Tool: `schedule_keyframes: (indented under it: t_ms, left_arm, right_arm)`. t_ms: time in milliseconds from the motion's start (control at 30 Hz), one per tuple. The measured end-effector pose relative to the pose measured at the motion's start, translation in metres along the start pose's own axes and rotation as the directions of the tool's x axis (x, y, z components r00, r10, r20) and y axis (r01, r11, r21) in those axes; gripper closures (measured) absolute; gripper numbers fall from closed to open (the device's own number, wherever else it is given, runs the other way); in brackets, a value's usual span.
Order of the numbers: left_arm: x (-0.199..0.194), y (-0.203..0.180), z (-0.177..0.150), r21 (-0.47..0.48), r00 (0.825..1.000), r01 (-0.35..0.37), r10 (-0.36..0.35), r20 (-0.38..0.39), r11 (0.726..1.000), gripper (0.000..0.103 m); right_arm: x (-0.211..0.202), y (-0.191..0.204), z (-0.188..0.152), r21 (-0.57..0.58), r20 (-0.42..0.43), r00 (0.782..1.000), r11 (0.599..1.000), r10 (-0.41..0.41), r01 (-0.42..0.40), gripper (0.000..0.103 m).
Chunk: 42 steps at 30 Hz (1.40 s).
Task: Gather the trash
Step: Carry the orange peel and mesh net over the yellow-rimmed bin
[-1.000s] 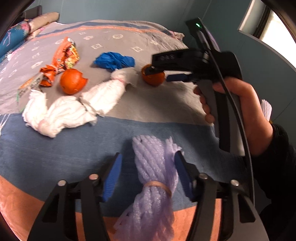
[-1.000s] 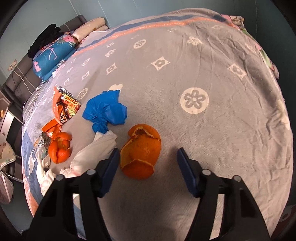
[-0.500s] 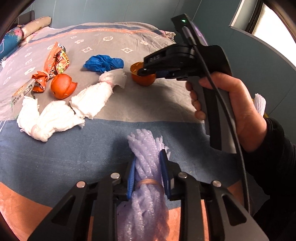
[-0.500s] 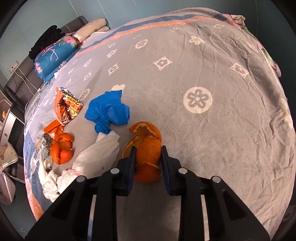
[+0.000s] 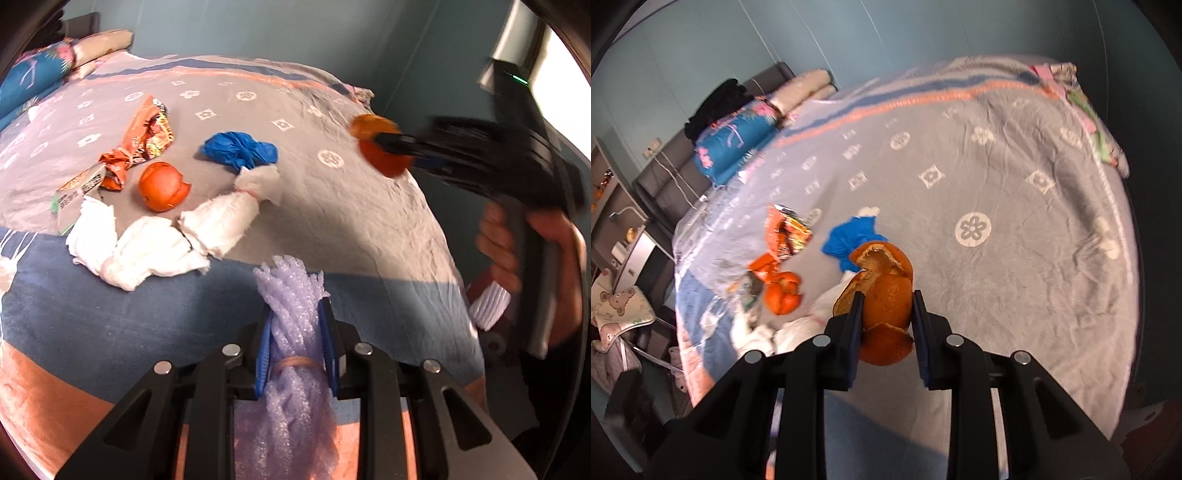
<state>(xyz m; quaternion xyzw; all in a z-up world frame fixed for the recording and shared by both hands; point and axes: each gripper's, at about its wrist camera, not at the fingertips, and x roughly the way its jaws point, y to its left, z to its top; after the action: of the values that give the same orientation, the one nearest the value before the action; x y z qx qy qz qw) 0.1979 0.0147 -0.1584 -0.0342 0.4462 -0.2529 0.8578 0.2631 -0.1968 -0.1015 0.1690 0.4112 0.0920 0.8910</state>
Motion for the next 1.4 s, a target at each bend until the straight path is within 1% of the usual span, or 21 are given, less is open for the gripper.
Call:
schedule_keyframes:
  t_ms: [167,333,367,500,600,767,833,1033,1067,1200,1233,1267,1300,1400]
  left_arm:
    - [-0.012,-0.004,0.013,-0.013,0.999,-0.026,0.027,0.047,1.000,0.081]
    - [-0.032,-0.015,0.024,-0.016,0.994,-0.029,0.031,0.104,0.999,0.081]
    - [-0.036,-0.018,0.026,-0.015,0.993,-0.029,0.031,0.117,0.999,0.081]
    - [-0.054,-0.035,0.034,-0.008,0.987,-0.025,0.026,0.160,1.000,0.081]
    - [-0.070,-0.054,0.040,0.020,0.980,-0.019,0.015,0.198,1.000,0.081]
    - [-0.091,-0.086,0.051,0.050,0.968,0.018,-0.030,0.248,0.999,0.081]
    - [-0.099,-0.102,0.054,0.073,0.963,0.027,-0.046,0.267,0.997,0.081]
    - [-0.111,-0.144,0.060,0.117,0.952,0.061,-0.093,0.291,0.991,0.081]
    - [-0.111,-0.151,0.061,0.124,0.951,0.067,-0.101,0.293,0.990,0.081]
    - [-0.112,-0.180,0.066,0.151,0.946,0.091,-0.133,0.297,0.984,0.080]
    - [-0.111,-0.187,0.067,0.160,0.944,0.094,-0.139,0.298,0.983,0.080]
    - [-0.110,-0.196,0.067,0.171,0.943,0.101,-0.149,0.298,0.980,0.080]
    - [-0.109,-0.203,0.068,0.181,0.942,0.108,-0.159,0.297,0.978,0.080]
    - [-0.103,-0.228,0.070,0.205,0.939,0.137,-0.193,0.285,0.969,0.080]
  right_arm:
    - [-0.053,0.006,-0.008,-0.025,0.022,0.999,0.999,0.047,-0.046,0.079]
    - [-0.102,0.010,-0.017,-0.056,0.059,0.997,0.997,0.050,-0.047,0.079]
    - [-0.117,0.010,-0.022,-0.062,0.073,0.996,0.997,0.047,-0.042,0.079]
    - [-0.154,0.005,-0.032,-0.055,0.096,0.994,0.998,0.049,-0.044,0.079]
    - [-0.187,-0.002,-0.038,-0.055,0.128,0.991,0.998,0.036,-0.029,0.079]
    - [-0.239,-0.017,-0.052,-0.038,0.182,0.983,0.999,0.010,-0.003,0.079]
    - [-0.254,-0.023,-0.055,-0.030,0.203,0.979,1.000,-0.003,0.009,0.079]
    - [-0.307,-0.047,-0.070,0.025,0.274,0.961,0.999,-0.044,0.039,0.078]
    - [-0.311,-0.050,-0.070,0.028,0.281,0.958,0.999,-0.049,0.043,0.078]
    - [-0.346,-0.064,-0.080,0.051,0.339,0.936,0.995,-0.096,0.083,0.078]
    - [-0.352,-0.066,-0.082,0.056,0.350,0.930,0.993,-0.114,0.101,0.078]
    - [-0.364,-0.072,-0.085,0.074,0.369,0.916,0.987,-0.158,0.140,0.078]
    - [-0.370,-0.074,-0.088,0.084,0.379,0.909,0.984,-0.175,0.155,0.078]
    - [-0.389,-0.089,-0.094,0.117,0.402,0.893,0.979,-0.202,0.169,0.078]
